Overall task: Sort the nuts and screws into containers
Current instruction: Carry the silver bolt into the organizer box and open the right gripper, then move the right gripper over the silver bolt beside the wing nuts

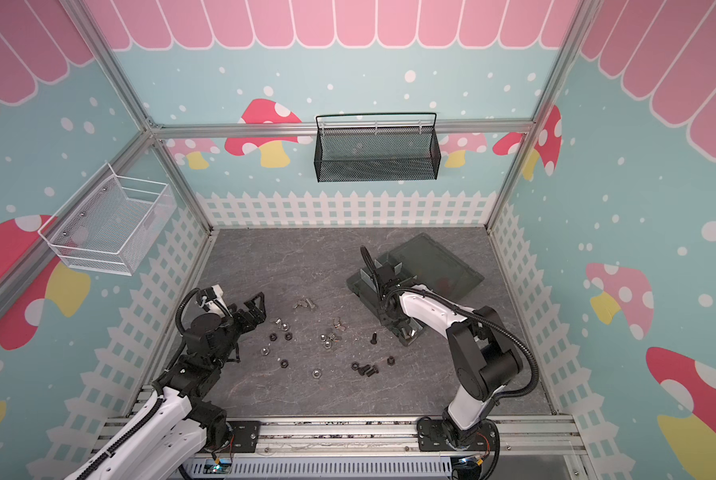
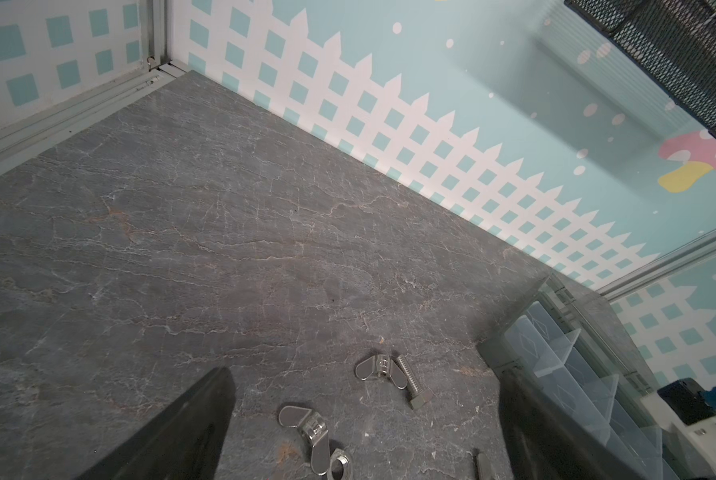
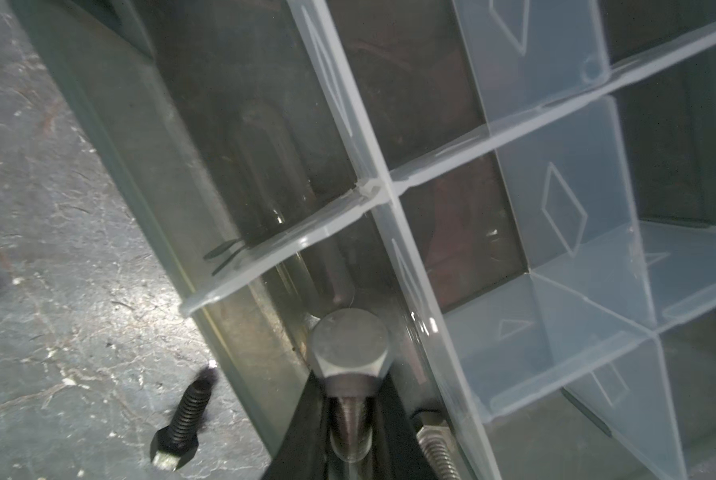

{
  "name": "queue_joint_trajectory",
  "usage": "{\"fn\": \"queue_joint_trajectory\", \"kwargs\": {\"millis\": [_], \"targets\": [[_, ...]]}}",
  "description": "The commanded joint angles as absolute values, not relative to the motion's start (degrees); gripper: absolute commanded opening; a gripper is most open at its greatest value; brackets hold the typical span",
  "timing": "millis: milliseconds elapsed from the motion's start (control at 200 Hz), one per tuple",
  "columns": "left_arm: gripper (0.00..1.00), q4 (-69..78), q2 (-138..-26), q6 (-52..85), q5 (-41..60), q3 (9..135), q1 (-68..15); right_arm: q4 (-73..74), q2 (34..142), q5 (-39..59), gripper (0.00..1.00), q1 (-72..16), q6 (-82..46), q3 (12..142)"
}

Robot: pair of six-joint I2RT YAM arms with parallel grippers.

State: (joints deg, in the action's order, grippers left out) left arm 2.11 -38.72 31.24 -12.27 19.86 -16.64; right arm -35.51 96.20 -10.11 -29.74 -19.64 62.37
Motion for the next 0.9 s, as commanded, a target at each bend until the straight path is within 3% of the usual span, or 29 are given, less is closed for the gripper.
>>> {"fn": "queue_joint_trajectory", "kwargs": {"millis": [0,190,615,790,896], "targets": [[1.00,0.40,-37.92,30.94,-13.36,20.83,-16.88,-34.54,96.74,-10.87,0.23,-29.45,-18.33,64.13],[1.00,-0.93,-38.31,31.03,-12.93,21.67,-16.85,-34.59,95.31,-10.82,0.31,-29.52,-18.46,63.94],[1.00,-9.50,-42.55,32.46,-8.82,27.05,-16.89,-33.39,87.52,-8.29,0.37,-31.63,-19.22,67.05],[1.00,-11.88,-43.12,34.83,-8.10,28.31,-16.88,-29.49,91.15,-6.91,0.37,-37.76,-19.17,72.03],[1.00,-12.63,-44.02,36.22,-8.65,29.15,-16.92,-29.22,96.96,-8.54,0.42,-42.23,-18.60,77.93]]}}
